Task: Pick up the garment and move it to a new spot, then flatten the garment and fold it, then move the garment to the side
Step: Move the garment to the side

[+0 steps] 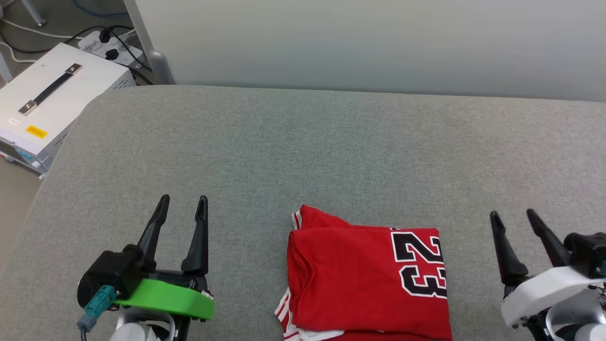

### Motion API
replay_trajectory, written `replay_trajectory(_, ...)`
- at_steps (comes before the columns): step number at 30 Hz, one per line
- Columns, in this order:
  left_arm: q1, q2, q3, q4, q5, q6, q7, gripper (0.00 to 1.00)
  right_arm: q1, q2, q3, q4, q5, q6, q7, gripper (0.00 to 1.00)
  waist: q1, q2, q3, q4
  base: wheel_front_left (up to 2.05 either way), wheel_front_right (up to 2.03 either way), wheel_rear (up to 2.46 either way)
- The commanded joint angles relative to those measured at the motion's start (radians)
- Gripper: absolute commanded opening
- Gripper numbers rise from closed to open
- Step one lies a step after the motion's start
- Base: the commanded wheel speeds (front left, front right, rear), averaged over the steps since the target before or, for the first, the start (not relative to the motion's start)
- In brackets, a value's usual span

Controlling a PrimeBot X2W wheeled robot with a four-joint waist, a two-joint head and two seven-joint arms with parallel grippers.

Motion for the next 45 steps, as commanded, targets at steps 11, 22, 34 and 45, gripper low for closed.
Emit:
replay_trajectory(11, -0.016, 0.002, -0.029, 0.007, 0.013, -0.003, -0.006, 1.0, 0.033, -0.031, 0.046, -0.028, 0.093, -0.001, 0.485, 1.0, 0.0, 0.012, 0.065, 0.05, 0.0, 0.0, 0.0)
replay_trajectory(22, -0.055, 0.001, -0.056, 0.021, 0.01, -0.003, -0.006, 1.0, -0.014, 0.042, 0.009, 0.086, 0.095, -0.001, 0.654, 1.0, 0.0, 0.012, 0.115, 0.131, 0.0, 0.0, 0.0)
replay_trajectory(34, -0.067, 0.006, -0.063, 0.021, 0.009, -0.003, -0.006, 1.0, -0.01, 0.054, 0.058, 0.22, 0.081, -0.001, 0.684, 0.0, 0.0, 0.012, 0.135, 0.167, 0.0, 0.0, 0.0)
replay_trajectory(45, -0.057, 0.013, -0.074, 0.028, 0.02, -0.003, -0.006, 1.0, -0.056, -0.037, 0.131, 0.144, -0.004, -0.001, 0.574, 0.0, 0.0, 0.012, 0.097, 0.093, 0.0, 0.0, 0.0)
